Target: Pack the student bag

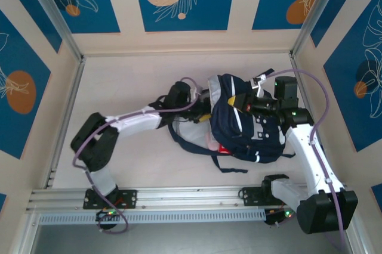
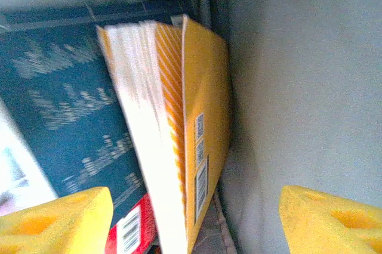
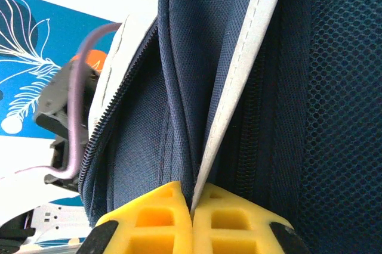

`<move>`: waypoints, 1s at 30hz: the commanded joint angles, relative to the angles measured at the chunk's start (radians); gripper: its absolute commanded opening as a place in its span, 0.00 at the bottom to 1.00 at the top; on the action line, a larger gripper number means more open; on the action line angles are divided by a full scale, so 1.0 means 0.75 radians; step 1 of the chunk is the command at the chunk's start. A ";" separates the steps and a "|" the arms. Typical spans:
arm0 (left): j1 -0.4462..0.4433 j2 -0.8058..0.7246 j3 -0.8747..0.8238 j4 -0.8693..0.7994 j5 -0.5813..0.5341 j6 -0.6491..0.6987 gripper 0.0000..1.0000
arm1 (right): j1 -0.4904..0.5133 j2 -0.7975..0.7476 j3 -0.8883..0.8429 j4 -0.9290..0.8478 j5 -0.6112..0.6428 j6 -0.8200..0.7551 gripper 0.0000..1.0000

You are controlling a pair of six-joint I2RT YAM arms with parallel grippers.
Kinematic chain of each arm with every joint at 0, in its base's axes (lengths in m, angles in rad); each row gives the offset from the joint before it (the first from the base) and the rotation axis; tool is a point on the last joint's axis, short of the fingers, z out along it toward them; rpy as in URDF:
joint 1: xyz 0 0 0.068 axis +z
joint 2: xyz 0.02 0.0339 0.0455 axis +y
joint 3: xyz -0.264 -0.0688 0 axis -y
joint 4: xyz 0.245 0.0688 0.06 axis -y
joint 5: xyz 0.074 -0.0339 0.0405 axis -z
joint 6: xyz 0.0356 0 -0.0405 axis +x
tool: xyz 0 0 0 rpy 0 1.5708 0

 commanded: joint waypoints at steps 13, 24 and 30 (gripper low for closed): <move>0.301 -0.330 -0.127 -0.514 -0.497 0.250 0.73 | 0.468 0.287 0.034 -0.187 0.654 -0.152 0.43; 0.282 0.031 0.188 -0.596 -0.408 0.368 0.73 | 0.529 0.009 -0.029 -0.360 1.119 0.044 0.41; 0.219 0.285 0.363 -0.642 -0.281 0.420 0.68 | 0.541 -0.203 -0.224 -0.608 1.292 0.310 0.15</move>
